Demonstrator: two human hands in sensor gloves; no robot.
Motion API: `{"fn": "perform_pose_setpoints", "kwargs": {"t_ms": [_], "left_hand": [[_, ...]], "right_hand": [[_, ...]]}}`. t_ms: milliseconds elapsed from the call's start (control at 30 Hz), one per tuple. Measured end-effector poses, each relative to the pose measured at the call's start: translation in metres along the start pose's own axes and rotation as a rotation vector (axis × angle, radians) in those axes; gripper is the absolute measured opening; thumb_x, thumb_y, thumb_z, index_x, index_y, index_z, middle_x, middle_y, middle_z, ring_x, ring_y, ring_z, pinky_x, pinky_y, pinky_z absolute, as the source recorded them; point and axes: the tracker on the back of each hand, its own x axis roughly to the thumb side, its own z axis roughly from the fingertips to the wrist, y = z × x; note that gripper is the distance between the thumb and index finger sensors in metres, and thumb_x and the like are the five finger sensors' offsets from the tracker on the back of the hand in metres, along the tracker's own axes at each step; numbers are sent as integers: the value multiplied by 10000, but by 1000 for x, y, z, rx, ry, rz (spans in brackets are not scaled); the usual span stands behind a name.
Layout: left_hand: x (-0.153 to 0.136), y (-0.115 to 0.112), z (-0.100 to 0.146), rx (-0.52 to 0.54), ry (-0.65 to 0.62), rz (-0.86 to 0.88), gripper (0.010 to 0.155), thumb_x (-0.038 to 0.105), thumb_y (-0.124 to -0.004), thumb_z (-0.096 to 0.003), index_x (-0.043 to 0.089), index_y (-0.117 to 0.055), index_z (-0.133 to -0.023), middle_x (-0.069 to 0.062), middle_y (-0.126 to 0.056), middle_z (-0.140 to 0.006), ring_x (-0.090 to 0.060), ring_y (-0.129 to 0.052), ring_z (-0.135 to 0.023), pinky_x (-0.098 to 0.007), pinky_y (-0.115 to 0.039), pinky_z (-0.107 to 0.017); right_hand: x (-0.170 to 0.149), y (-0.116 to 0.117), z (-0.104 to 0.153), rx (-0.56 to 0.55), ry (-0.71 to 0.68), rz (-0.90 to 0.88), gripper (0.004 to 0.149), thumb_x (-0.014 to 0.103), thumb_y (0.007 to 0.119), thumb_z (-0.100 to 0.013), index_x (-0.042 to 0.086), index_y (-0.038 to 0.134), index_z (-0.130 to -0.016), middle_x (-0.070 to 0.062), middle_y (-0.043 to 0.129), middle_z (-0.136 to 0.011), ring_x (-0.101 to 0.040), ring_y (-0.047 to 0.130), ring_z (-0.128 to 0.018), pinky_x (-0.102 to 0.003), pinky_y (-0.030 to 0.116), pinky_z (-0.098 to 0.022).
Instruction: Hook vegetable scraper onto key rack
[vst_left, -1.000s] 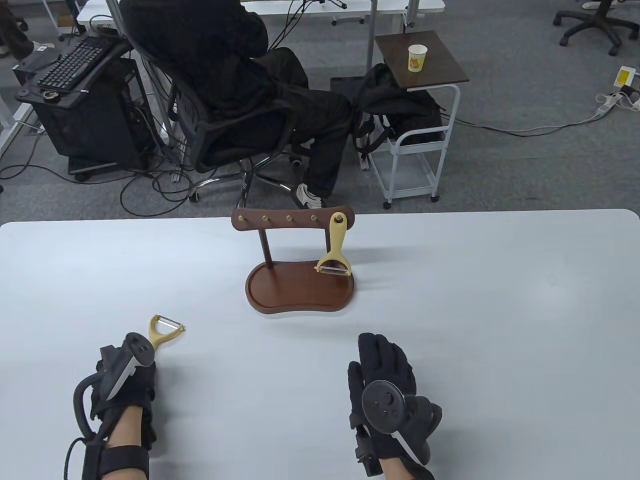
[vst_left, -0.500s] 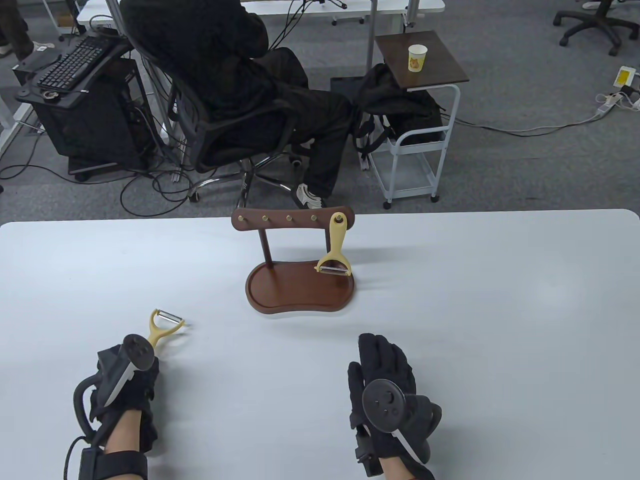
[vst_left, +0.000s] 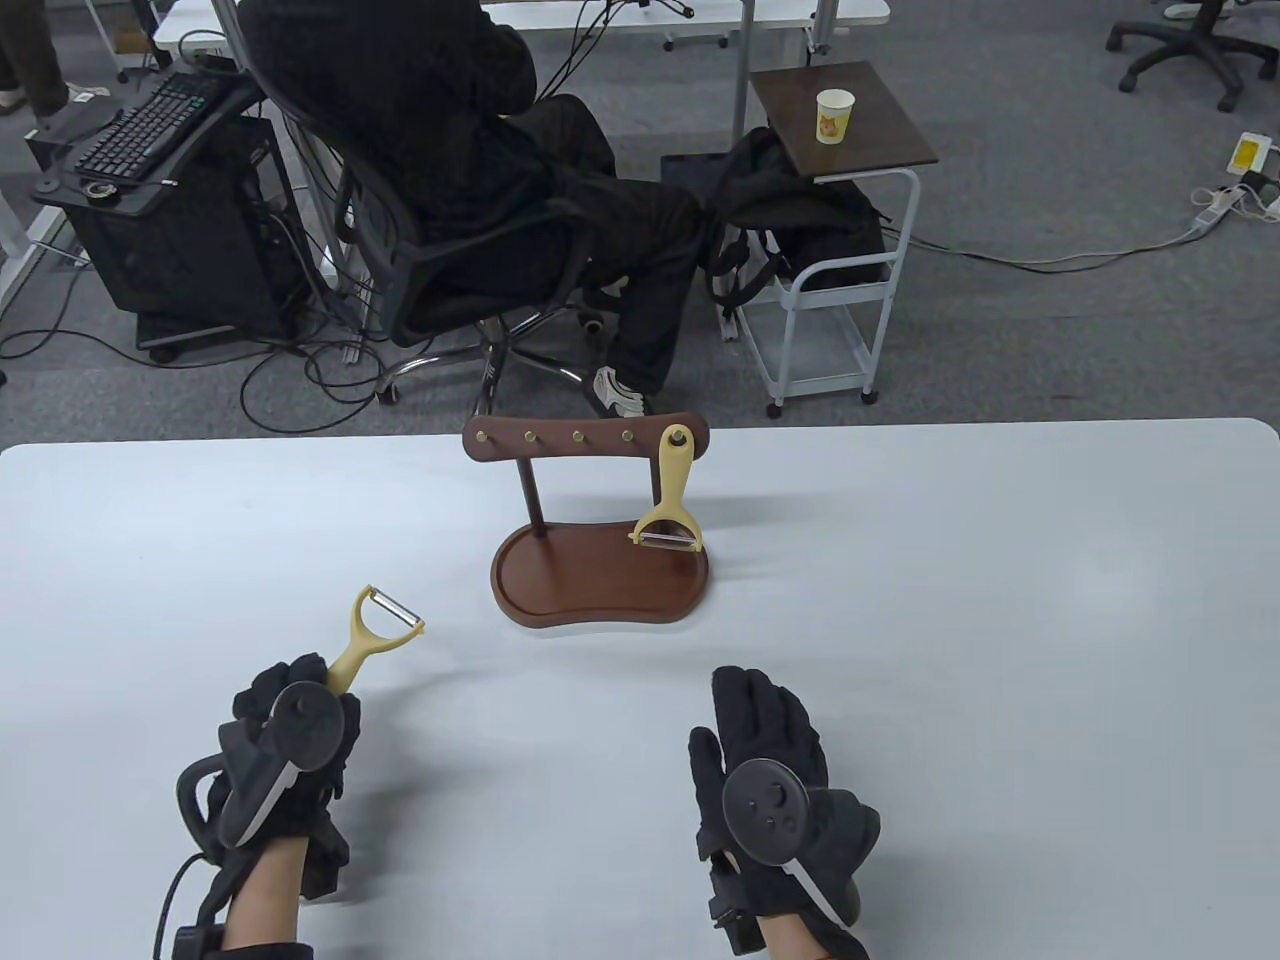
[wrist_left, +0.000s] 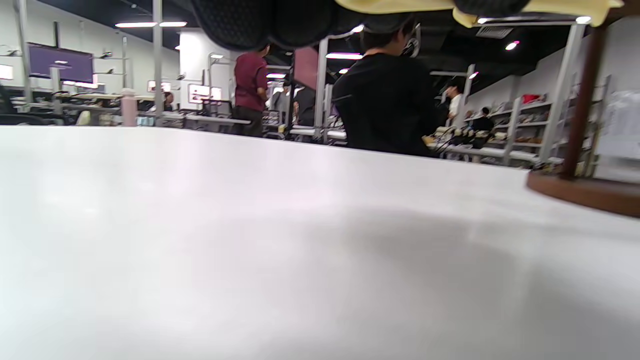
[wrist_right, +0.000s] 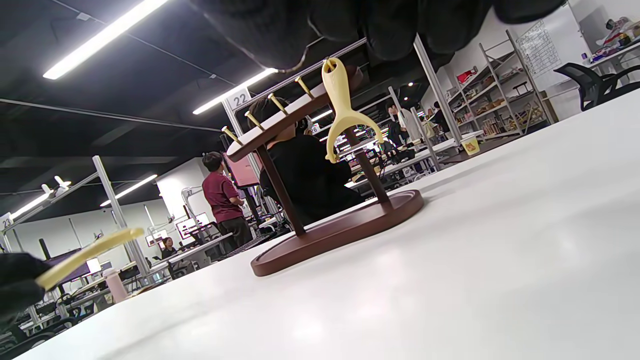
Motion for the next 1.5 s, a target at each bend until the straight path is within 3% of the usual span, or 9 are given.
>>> {"fn": "perform_pose_setpoints", "kwargs": {"t_ms": [367,667,1133,1333,1500], "left_hand": [[43,28,19,118,-227,31,674,548,-645,-530,245,-443,-1097,-36,-513,-1091,-262,-618,-973,-472,-619,-780],[70,25,28,99,-370,-2,665,539,-654,-525,258,-462,-1096,-28,-516,-1102,-258,-616,-988,-473,-617,-791],[120,17,56,107,-651,-161,655,526,-656,-507,284,-480,-1089,-4,-523,-1110,-243,-619,-1003,-475,-607,-811],[128,17,63,127,-714,-198,657,526,-659,-493,289,-500,-1085,4,-540,-1107,-235,-630,-1005,-479,-606,-817],[125,13,60,102,-726,-192,653,526,-660,-485,307,-507,-1081,20,-548,-1110,-225,-636,-1010,-492,-585,-830]], "right_hand": [[6,5,-3,53,-42,24,667,433,744,-599,194,439,-1142,-129,480,-1208,-470,499,-1052,-630,484,-751],[27,13,-16,140,-161,71,801,481,796,-561,192,356,-1164,-133,382,-1241,-484,423,-1082,-645,436,-770],[52,36,-29,303,-363,120,980,459,864,-516,212,165,-1156,-106,156,-1254,-481,342,-1108,-650,402,-787],[51,37,-30,338,-391,132,921,409,883,-521,216,247,-1157,-97,316,-1246,-422,481,-1087,-607,497,-771],[50,37,-30,392,-409,116,931,440,907,-490,199,307,-1160,-119,407,-1218,-397,560,-1051,-596,539,-756]]}}
